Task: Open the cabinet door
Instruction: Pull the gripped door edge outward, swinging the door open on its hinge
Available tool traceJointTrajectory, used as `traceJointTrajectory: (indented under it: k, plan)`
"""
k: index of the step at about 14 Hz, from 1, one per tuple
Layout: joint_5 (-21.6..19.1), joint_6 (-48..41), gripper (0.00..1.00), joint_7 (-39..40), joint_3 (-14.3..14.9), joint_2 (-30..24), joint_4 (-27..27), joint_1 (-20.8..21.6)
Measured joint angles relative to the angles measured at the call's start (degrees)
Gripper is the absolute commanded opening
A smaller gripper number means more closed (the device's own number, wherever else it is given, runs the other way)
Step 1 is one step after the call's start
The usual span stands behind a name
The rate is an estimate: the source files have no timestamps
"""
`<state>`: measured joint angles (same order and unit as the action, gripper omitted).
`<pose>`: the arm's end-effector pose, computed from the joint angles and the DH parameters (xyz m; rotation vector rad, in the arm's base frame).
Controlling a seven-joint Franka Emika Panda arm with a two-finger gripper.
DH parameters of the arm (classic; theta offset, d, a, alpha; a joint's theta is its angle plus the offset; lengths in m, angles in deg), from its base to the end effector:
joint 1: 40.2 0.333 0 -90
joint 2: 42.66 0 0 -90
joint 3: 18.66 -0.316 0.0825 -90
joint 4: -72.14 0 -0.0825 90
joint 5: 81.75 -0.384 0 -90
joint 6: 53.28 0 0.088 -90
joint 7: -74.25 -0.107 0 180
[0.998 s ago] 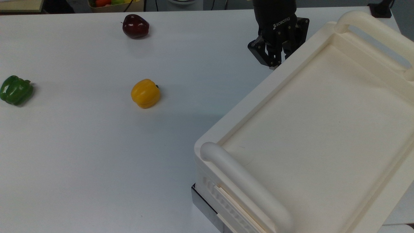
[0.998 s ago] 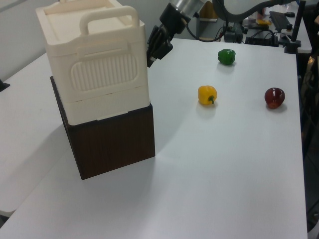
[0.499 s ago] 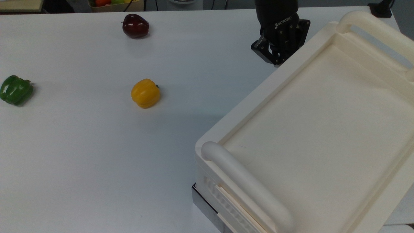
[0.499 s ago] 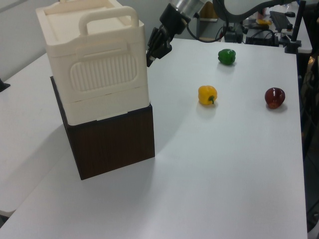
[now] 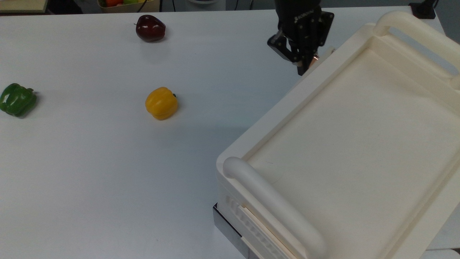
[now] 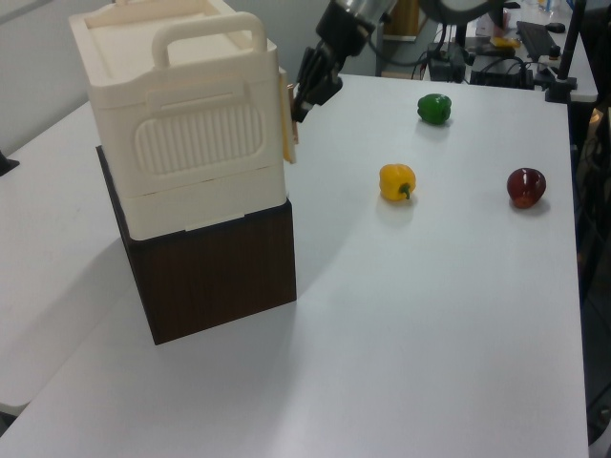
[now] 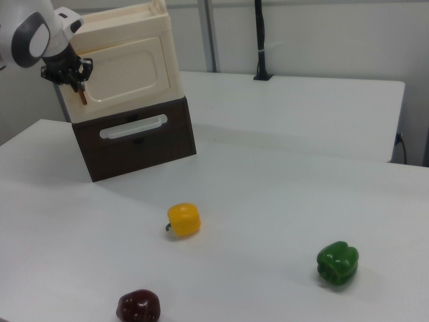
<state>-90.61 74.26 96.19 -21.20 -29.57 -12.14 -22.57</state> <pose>0.6315 0.2333 0.6069 -2.7325 -0.9510 -0.7832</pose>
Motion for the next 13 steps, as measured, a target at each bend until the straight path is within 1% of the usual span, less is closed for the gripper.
traceJointTrajectory:
  k: [2, 5, 6, 7, 8, 9, 10, 11, 13]
  plan:
    - [0.0, -4.3, 0.00, 0.7, 0.0, -1.2, 0.0, -1.3]
    - [0.0, -9.2, 0.05, 1.4, 0.1, -2.2, 0.0, -3.3]
    - [0.0, -11.0, 0.22, 1.5, 0.1, -2.7, 0.0, -4.2]
    - [0.0, -13.5, 0.46, 1.6, 0.2, -3.3, 0.0, -5.8]
    - [0.1, -15.5, 0.74, 1.6, 0.2, -3.7, 0.0, -7.0]
    - [0.1, -18.4, 1.00, 1.5, 0.3, -4.2, 0.0, -8.6]
    - [0.2, -21.7, 1.00, 1.5, 0.3, -5.0, 0.0, -11.1]
    - [1.9, -24.5, 1.00, 1.5, 0.4, -5.7, -0.1, -13.1]
    - [4.9, -28.1, 1.00, 0.5, 0.4, -6.5, -0.1, -15.1]
